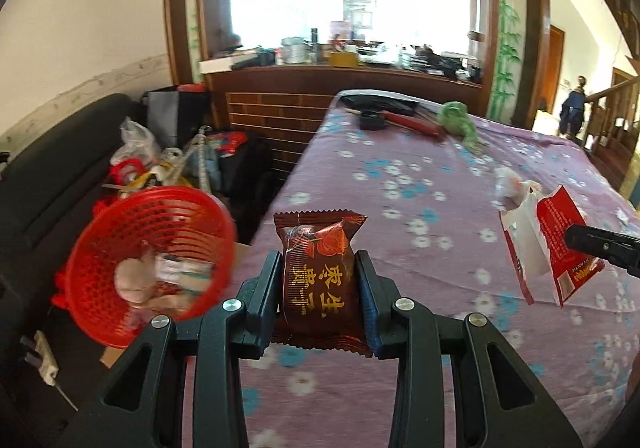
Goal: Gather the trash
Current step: 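Carry the candy packet and red carton toward the red basket with both grippers, then open the left gripper over the basket while the right gripper drops the carton in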
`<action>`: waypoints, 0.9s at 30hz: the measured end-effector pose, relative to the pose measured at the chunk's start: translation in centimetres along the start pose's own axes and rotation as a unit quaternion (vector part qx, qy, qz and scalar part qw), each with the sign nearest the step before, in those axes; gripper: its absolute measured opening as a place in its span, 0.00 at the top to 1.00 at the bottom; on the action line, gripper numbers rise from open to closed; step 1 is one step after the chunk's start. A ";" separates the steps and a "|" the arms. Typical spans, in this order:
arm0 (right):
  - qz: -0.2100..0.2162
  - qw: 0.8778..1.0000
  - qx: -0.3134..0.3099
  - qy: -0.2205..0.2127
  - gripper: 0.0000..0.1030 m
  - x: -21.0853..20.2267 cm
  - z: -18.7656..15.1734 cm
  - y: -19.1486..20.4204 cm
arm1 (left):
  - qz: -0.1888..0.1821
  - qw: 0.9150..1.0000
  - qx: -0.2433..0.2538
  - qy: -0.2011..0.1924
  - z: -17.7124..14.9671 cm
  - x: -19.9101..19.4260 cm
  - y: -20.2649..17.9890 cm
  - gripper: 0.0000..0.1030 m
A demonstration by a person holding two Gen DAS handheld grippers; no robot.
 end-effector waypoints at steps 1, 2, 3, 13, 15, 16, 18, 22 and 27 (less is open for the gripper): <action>0.002 1.000 -0.003 0.003 0.90 0.3 0.0 0.5 | 0.006 1.000 -0.001 -0.003 0.0 -0.1 0.6 0.66; 0.004 1.000 -0.006 0.006 0.90 0.9 0.1 1.2 | 0.011 1.000 -0.002 -0.005 0.0 -0.2 1.1 0.66; 0.007 1.000 -0.009 0.010 0.90 1.2 0.1 1.7 | 0.016 1.000 -0.004 -0.007 -0.1 -0.3 1.7 0.66; 0.031 0.998 -0.039 0.032 0.90 4.5 1.2 7.0 | 0.039 0.999 -0.026 -0.013 0.1 -0.5 6.0 0.66; 0.034 0.998 -0.045 0.033 0.90 5.0 1.5 7.9 | 0.043 0.999 -0.029 -0.014 0.1 -0.5 6.7 0.66; 0.036 0.998 -0.047 0.035 0.90 5.3 1.6 8.3 | 0.044 0.998 -0.031 -0.014 0.1 -0.5 7.1 0.66; 0.039 0.997 -0.050 0.037 0.90 5.6 1.9 9.1 | 0.049 0.998 -0.035 -0.015 0.1 -0.4 7.8 0.66; 0.046 0.996 -0.063 0.044 0.90 6.8 2.1 11.1 | 0.056 0.997 -0.045 -0.013 0.0 -0.2 9.4 0.66; 0.054 0.994 -0.075 0.052 0.90 8.6 2.6 13.0 | 0.064 0.996 -0.056 -0.009 -0.1 0.3 11.4 0.66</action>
Point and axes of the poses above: each gripper's, at about its wrist camera, not at the fingertips, and x roughly the way its jaws point, y to its left, z to its top, the point moved 2 cm from there along x, roughly the way its jaws point, and after that the axes turned 1 degree about x, right-handed, at the moved point
